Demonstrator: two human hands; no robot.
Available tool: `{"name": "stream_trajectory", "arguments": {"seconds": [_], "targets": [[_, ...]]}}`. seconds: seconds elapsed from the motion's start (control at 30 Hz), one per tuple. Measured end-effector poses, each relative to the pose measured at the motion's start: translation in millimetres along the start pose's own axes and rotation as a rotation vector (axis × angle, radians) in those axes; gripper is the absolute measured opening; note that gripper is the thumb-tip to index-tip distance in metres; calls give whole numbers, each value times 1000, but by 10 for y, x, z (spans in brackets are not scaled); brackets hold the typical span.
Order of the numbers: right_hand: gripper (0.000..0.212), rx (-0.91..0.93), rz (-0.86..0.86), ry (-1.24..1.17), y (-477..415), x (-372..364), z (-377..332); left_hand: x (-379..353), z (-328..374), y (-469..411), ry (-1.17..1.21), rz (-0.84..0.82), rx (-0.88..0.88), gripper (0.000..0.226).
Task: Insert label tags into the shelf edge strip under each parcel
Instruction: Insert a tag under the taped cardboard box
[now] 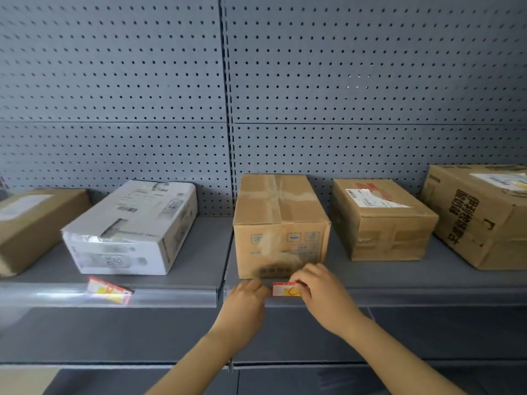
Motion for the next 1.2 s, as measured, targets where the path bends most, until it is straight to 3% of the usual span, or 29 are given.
{"name": "stream_trajectory", "arguments": {"seconds": [0.2,0.33,0.77,1.0,1.07,1.2], "targets": [[20,-53,-28,34,-60,-72,-46,-21,-81,66,39,-25,-36,38],[23,10,-115,74,-110,-111,-68,-41,-115,110,36,-23,-48,41],[13,69,-56,107,-211,-142,-224,34,-192,65,54,-15,-73,38],[17,66,-163,172,-190,-188,-203,85,-120,-10,-12,-25,-93,25],[19,32,-215,174,-224,-193,-175,137,-43,-95,-5,-91,-125,41],[23,26,-249,176,-293,-98,-158,169,-16,-188,124,-26,-127,39]]}}
Point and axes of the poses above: each hand's wrist, its own y-axis away from the middle knuckle, its own x-axis out of the back of the hand, z = x × y, the point moved 1 cm from there along -y, towards the middle knuckle, and after that the axes turned 8 degrees about y, right-handed, at the moved point
